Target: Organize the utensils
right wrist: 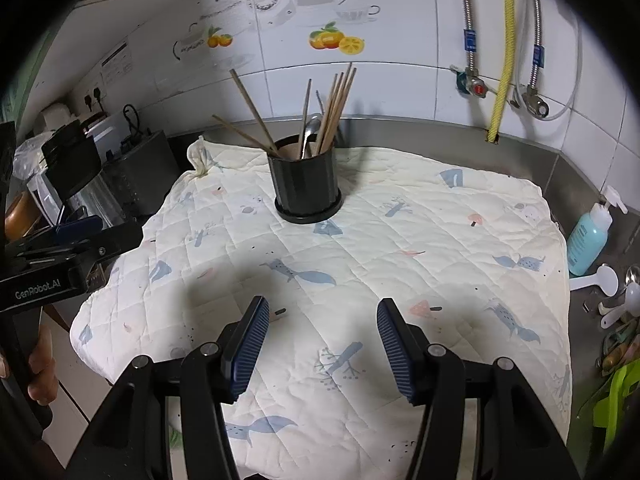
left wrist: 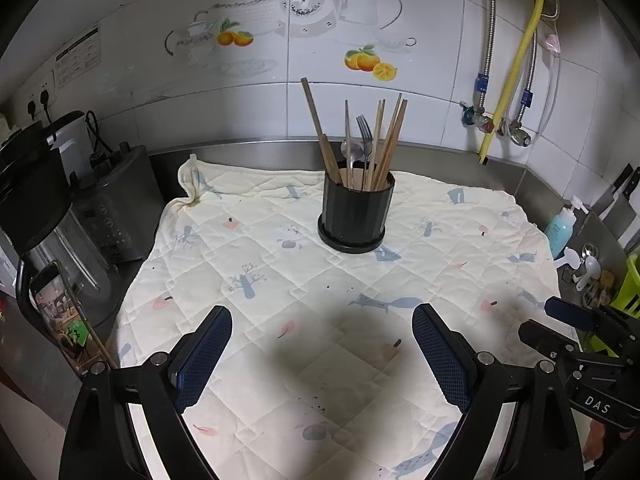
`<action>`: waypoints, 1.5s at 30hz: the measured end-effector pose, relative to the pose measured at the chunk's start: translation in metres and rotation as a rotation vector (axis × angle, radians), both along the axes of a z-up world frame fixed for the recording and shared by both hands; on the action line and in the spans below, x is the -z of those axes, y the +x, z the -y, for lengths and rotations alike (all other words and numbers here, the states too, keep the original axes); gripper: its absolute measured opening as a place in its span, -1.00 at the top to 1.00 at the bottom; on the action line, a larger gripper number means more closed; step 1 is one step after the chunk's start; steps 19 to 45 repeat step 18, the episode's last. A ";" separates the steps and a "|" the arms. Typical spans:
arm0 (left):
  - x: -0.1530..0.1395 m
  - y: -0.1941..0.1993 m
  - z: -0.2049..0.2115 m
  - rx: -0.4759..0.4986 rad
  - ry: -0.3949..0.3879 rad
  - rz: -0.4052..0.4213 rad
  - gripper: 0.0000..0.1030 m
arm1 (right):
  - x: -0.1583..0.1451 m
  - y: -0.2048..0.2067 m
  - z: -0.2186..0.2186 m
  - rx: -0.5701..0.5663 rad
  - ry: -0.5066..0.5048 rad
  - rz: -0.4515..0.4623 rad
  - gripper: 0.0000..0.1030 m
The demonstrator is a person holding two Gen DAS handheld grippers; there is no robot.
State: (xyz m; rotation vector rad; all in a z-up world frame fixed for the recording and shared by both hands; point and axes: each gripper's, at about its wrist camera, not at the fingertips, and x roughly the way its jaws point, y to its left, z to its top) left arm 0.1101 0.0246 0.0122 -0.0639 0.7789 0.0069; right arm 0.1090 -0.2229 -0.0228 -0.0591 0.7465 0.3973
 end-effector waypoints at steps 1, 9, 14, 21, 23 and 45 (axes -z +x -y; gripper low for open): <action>0.000 -0.001 -0.001 0.001 -0.004 -0.001 -0.92 | 0.000 -0.001 -0.001 -0.001 0.001 0.001 -0.20; 0.003 -0.005 0.000 0.002 0.010 -0.009 -0.92 | 0.000 -0.003 -0.007 -0.013 0.007 -0.003 -0.20; 0.005 -0.003 0.002 0.003 0.020 -0.007 -0.92 | 0.001 -0.004 -0.010 -0.016 0.001 -0.005 -0.20; 0.006 -0.003 0.003 0.012 0.017 -0.006 -0.92 | 0.001 -0.003 -0.010 -0.016 0.001 -0.005 -0.20; 0.006 -0.003 0.003 0.012 0.017 -0.006 -0.92 | 0.001 -0.003 -0.010 -0.016 0.001 -0.005 -0.20; 0.006 -0.003 0.003 0.012 0.017 -0.006 -0.92 | 0.001 -0.003 -0.010 -0.016 0.001 -0.005 -0.20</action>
